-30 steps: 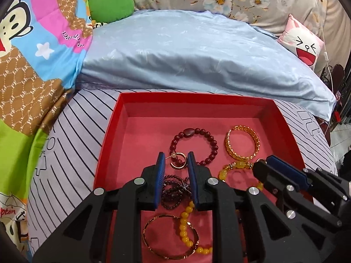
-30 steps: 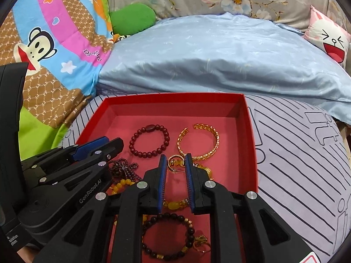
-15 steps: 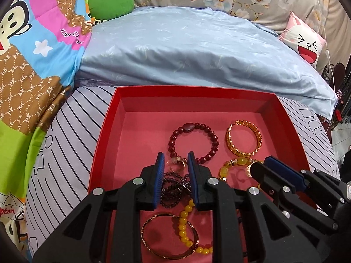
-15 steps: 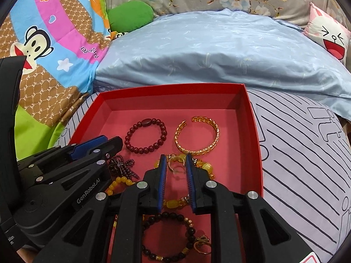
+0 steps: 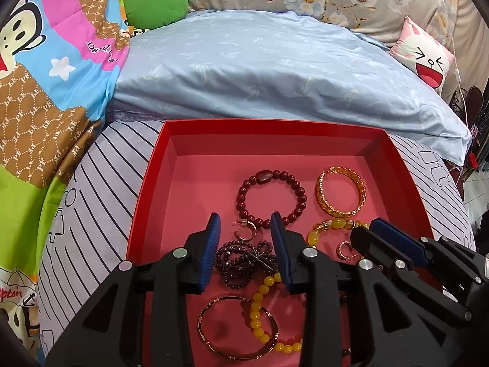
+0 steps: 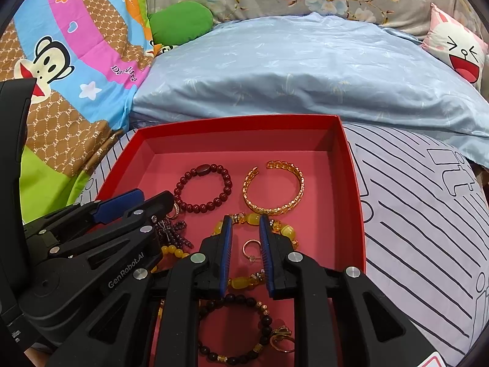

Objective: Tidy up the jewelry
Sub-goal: 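Lower the earrings into the tray and open both tools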

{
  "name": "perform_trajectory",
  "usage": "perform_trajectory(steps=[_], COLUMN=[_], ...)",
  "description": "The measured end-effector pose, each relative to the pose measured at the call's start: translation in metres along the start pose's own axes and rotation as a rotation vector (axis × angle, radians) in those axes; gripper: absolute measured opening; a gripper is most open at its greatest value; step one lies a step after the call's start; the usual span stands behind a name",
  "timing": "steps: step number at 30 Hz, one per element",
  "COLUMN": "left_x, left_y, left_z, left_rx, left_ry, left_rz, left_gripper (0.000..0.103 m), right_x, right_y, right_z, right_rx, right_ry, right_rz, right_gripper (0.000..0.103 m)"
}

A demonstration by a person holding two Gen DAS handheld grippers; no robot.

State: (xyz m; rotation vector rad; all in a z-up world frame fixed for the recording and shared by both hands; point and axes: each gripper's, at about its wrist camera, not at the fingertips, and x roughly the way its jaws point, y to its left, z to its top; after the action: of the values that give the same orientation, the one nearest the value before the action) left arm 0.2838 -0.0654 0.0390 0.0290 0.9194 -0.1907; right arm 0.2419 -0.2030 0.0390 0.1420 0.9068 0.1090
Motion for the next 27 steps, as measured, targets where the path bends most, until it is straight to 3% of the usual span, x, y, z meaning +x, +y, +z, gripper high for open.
perform_trajectory(steps=[14,27], left_x=[-0.009,-0.025], left_y=[-0.002,0.003], left_z=[-0.007,-0.010], left_rx=[0.009,0.019], left_ry=[-0.017,-0.063], left_rz=[-0.007,0.031], left_gripper=[0.032,0.035], right_x=[-0.013,-0.028], right_y=[0.002,0.015], right_z=[-0.011,-0.015], right_rx=[-0.008,-0.033], right_ry=[0.001,-0.024], right_rz=[-0.019,-0.045], right_gripper=[0.018,0.019])
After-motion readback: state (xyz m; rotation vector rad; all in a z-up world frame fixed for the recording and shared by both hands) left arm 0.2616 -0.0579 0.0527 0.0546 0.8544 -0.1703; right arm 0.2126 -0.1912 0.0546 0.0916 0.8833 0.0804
